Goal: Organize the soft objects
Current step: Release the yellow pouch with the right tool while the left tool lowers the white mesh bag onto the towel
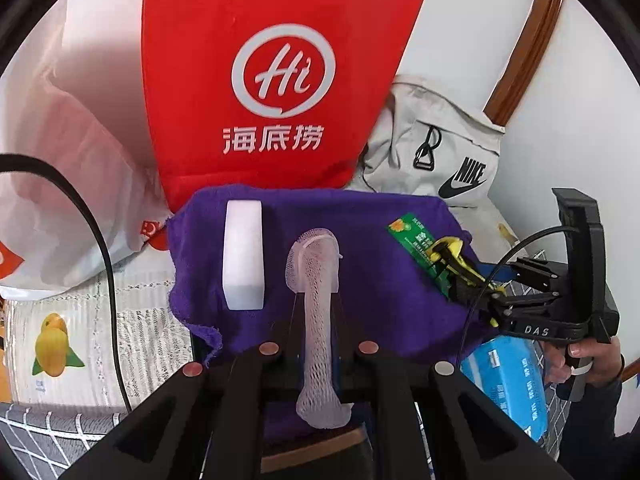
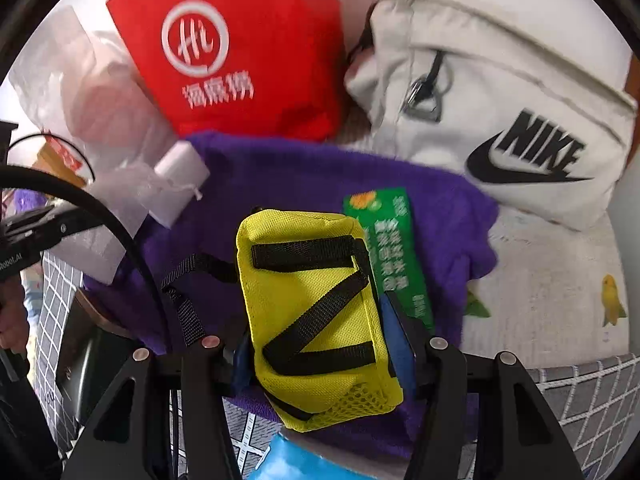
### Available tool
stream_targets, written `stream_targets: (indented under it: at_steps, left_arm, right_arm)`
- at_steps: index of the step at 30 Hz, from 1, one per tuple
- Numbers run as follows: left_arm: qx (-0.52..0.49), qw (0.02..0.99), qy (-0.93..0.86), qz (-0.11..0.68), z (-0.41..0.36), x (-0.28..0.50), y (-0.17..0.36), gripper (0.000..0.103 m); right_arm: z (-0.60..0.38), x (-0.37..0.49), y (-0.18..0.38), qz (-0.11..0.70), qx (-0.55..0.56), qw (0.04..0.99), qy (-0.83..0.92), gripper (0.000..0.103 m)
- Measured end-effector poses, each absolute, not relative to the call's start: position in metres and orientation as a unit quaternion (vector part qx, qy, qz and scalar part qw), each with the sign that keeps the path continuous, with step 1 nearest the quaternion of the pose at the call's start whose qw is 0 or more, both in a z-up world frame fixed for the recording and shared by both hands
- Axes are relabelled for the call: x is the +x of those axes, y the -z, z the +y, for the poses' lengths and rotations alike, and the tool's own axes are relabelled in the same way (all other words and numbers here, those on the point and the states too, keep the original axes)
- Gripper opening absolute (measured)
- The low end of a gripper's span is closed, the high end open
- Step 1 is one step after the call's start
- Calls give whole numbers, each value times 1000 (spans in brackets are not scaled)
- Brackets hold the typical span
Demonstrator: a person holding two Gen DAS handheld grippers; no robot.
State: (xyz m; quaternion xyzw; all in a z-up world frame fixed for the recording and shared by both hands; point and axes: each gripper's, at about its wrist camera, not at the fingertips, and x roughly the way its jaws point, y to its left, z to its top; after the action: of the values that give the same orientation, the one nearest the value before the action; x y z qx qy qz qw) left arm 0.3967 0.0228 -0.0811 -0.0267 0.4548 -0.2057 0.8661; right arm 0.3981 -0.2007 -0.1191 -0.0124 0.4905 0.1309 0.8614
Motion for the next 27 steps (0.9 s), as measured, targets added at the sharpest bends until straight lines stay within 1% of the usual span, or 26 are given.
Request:
stream_targets:
  at_steps: [10,19,23,25,27]
  left_arm:
    - [10,851,195,487,18,404,112,9]
    - [12,839,183,513,19,412,134,9]
    - [15,836,180,518,17,413,137,9]
    - [17,833,176,523,17,413,139,14]
    - [16,831,171,529,18,412,140,25]
  right_arm:
    - [-198,413,143,530,-26,839,-124,56]
    - [-191,418,148,542,-36,830,-124,57]
    - [-186,419,151,545,-41,828,-127,59]
    - [-185,419,152,545,-40,827,-131,61]
    - [-181,420,153,546,-39,826,-134,62]
